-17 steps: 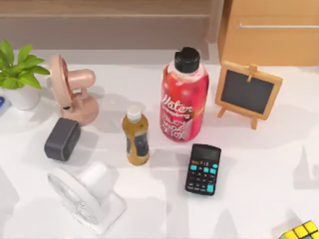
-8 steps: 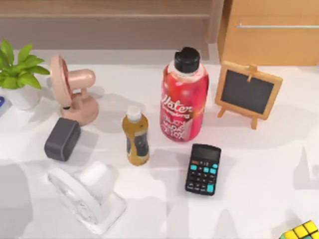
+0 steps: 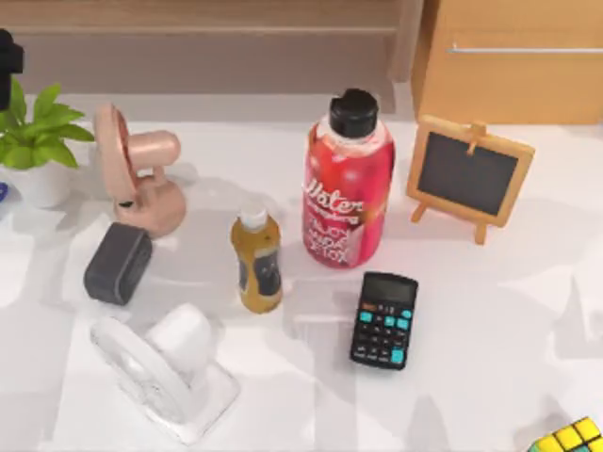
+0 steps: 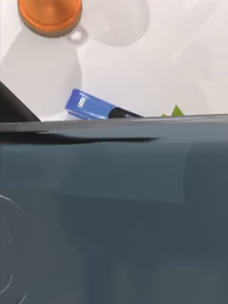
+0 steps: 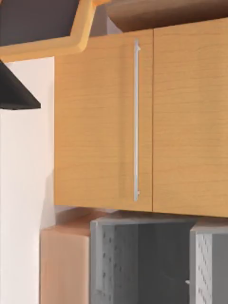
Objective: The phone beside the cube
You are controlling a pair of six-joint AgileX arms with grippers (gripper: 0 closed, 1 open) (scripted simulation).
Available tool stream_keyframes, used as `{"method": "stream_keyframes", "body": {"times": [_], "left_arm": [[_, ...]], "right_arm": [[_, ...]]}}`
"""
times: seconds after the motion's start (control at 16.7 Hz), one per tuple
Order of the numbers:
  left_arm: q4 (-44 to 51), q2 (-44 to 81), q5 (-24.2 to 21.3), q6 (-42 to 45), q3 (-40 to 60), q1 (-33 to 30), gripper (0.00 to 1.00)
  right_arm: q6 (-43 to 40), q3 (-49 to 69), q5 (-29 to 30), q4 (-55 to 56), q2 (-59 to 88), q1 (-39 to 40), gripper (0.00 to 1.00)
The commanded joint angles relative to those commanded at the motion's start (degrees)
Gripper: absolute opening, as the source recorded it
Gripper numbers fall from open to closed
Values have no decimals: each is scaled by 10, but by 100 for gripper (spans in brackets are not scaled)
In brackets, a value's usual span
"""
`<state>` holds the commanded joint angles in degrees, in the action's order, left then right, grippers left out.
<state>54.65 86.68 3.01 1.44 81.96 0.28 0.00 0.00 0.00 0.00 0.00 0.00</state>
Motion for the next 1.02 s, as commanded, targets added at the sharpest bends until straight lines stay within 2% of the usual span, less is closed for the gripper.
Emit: {"method": "stream_keyframes", "body": {"times": [0.6, 0.84, 1.02], "left_arm": [[52, 114, -14, -383, 69, -427, 0], [63, 180, -20, -516, 73, -555, 0], [68, 228, -22, -596, 70, -624, 0]], "right_arm": [[0, 0, 0, 0, 0, 0, 100], [0, 0, 0, 0, 0, 0, 100], [0, 0, 0, 0, 0, 0, 100]]}}
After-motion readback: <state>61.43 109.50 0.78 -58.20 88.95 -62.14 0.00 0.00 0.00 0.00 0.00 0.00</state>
